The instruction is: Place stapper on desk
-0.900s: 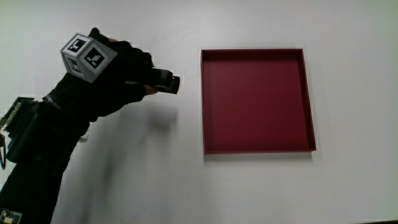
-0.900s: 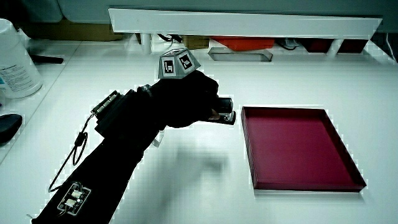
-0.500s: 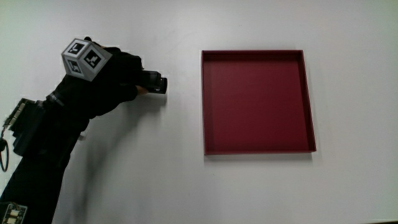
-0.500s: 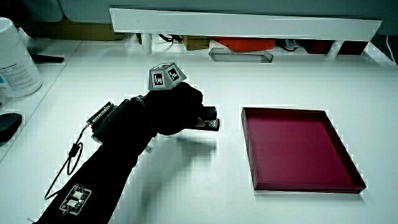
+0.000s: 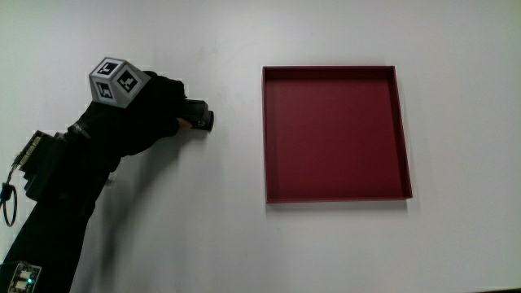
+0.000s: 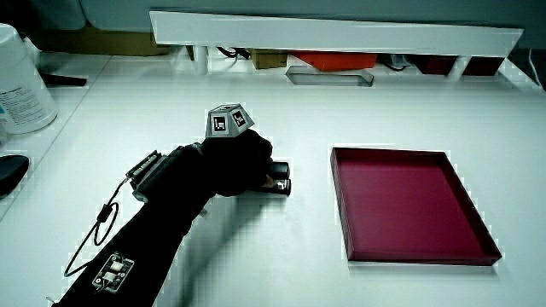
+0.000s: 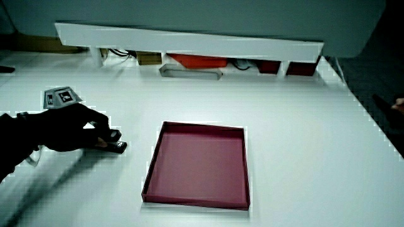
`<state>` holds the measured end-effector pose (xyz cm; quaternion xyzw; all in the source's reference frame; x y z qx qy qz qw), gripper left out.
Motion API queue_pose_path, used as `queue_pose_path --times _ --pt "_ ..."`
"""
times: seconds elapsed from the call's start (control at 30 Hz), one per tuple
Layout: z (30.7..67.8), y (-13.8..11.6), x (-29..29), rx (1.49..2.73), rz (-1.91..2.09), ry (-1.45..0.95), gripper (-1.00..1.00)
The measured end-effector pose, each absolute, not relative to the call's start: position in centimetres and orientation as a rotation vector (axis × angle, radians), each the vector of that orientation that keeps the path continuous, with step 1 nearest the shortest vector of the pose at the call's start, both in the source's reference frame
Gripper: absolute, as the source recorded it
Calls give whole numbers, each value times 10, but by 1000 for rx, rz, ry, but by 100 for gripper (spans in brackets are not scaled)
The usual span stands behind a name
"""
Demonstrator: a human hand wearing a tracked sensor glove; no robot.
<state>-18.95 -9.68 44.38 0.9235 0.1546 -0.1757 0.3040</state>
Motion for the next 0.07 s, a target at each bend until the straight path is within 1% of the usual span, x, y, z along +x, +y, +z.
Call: queue_pose_path --times 0.03,0.07 --pt "448 -96 -193 2431 -504 391 -20" --pt "445 -93 -195 2446 -491 385 -30"
